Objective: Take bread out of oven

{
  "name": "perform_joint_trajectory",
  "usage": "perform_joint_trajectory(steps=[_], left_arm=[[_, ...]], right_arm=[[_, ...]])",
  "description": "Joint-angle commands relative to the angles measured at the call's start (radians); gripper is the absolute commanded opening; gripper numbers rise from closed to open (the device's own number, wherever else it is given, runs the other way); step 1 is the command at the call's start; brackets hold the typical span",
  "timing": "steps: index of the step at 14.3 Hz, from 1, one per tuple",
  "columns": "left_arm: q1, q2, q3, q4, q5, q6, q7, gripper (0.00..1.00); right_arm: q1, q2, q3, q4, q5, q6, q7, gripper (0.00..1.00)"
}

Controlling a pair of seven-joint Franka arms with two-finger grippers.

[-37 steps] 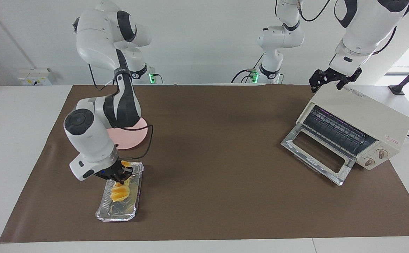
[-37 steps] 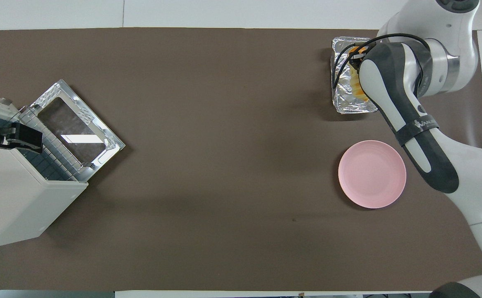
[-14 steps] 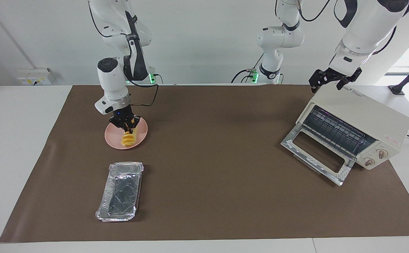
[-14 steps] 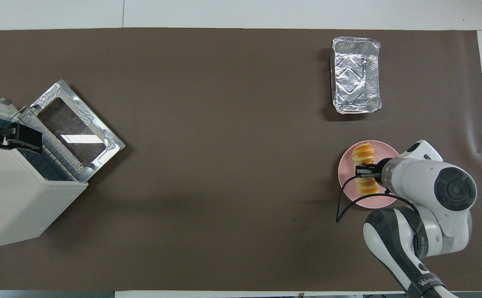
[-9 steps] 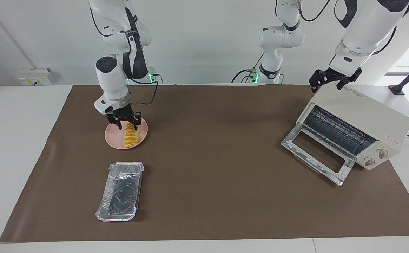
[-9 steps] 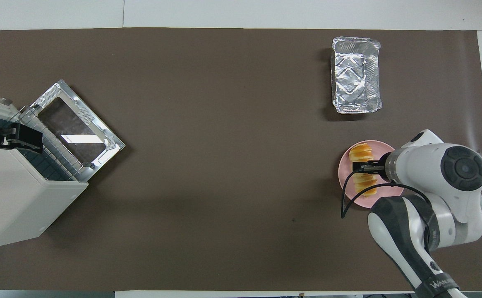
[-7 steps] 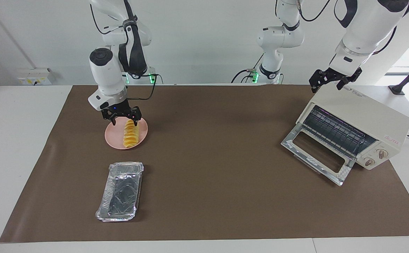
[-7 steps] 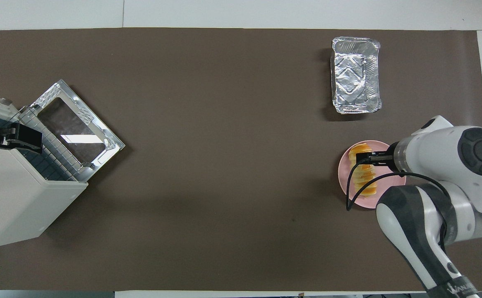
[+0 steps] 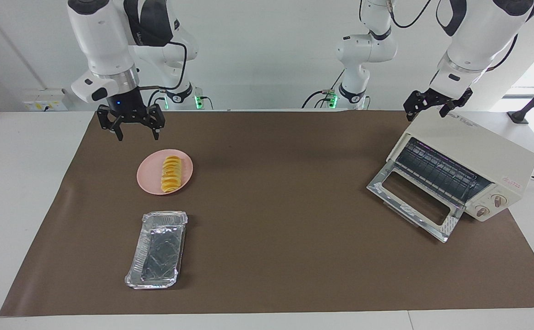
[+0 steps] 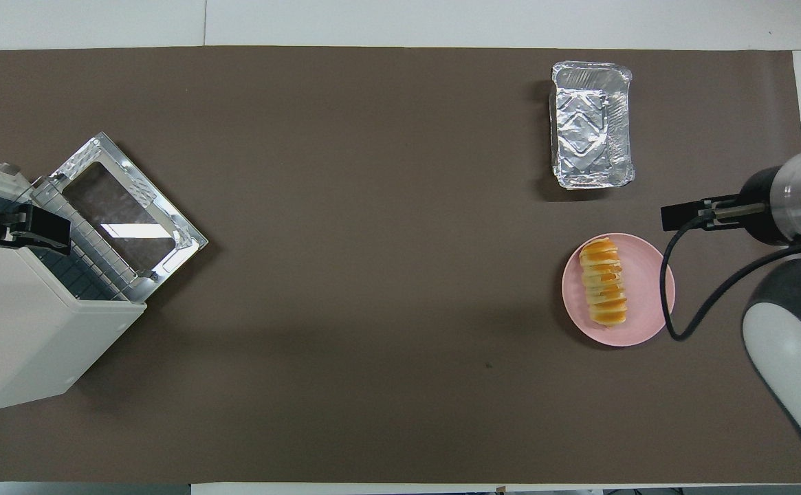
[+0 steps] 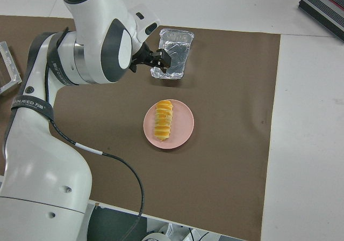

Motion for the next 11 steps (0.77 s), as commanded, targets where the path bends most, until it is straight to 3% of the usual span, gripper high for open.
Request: perform_joint_trajectory(steps=[1, 3, 4, 11], left_arm=[[0.013, -0.026, -0.004, -0.021, -0.015, -0.007, 0.003, 1.00], [0.013, -0.026, -0.004, -0.021, -0.015, -0.007, 0.003, 1.00], [0.013, -0.026, -0.004, -0.021, -0.015, -0.007, 0.003, 1.00], [0.013, -0.026, -0.004, -0.021, -0.015, -0.007, 0.001, 1.00]], right_arm=[[-0.053, 0.089, 0.005, 0.222, 0.028, -0.191, -0.121, 1.00], [-0.070, 0.144, 0.005, 0.354, 0.027, -0.305, -0.155, 1.00], [-0.074, 0.155, 0.006, 0.371, 0.012, -0.327, -0.156, 1.00], [-0.096, 0.117, 0.005, 0.254, 0.016, -0.246, -0.120, 1.00]])
